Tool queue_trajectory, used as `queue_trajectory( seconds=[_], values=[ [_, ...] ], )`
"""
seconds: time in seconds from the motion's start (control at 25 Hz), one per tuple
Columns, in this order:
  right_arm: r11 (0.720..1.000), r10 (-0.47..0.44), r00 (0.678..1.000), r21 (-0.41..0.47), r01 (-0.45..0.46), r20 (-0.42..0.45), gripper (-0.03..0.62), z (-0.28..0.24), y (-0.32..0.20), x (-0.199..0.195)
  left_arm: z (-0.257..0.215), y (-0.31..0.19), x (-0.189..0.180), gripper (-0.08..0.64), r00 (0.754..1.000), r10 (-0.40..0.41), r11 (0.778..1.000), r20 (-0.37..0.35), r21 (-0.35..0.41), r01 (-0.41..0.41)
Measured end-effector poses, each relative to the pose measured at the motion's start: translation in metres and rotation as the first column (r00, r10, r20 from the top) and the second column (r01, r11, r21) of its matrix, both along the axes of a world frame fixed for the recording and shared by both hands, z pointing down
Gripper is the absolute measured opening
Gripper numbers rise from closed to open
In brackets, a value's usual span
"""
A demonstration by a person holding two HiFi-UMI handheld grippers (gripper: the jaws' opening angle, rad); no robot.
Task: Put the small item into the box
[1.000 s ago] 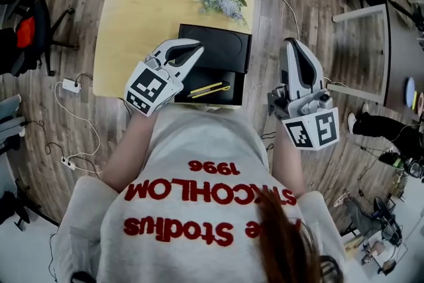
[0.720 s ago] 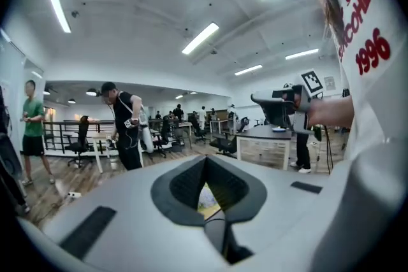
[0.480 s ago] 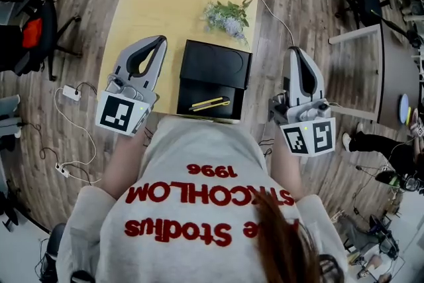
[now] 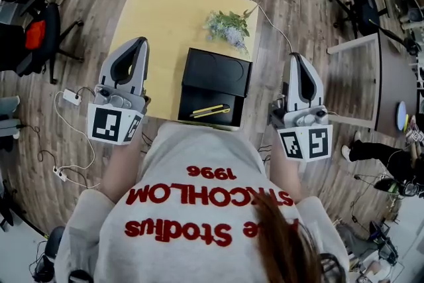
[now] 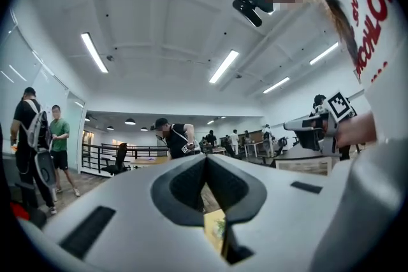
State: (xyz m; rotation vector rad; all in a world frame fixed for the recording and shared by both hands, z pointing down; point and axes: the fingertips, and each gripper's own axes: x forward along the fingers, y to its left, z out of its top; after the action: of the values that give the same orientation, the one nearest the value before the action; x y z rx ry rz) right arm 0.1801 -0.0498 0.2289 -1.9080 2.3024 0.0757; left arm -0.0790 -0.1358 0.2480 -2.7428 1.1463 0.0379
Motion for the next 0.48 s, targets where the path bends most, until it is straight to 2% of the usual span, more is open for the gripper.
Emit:
queue_trajectory(
  seconds=[0.48],
  values=[
    [0.999,-0.031,1.000,-0.012,0.031,0.000,0.005,0.0034,-0.0039,-0.0064,0.0046,-0.0041,-0.0044,0.006,0.999,-0.043,0.999,0.005,-0.020,0.043]
  ],
)
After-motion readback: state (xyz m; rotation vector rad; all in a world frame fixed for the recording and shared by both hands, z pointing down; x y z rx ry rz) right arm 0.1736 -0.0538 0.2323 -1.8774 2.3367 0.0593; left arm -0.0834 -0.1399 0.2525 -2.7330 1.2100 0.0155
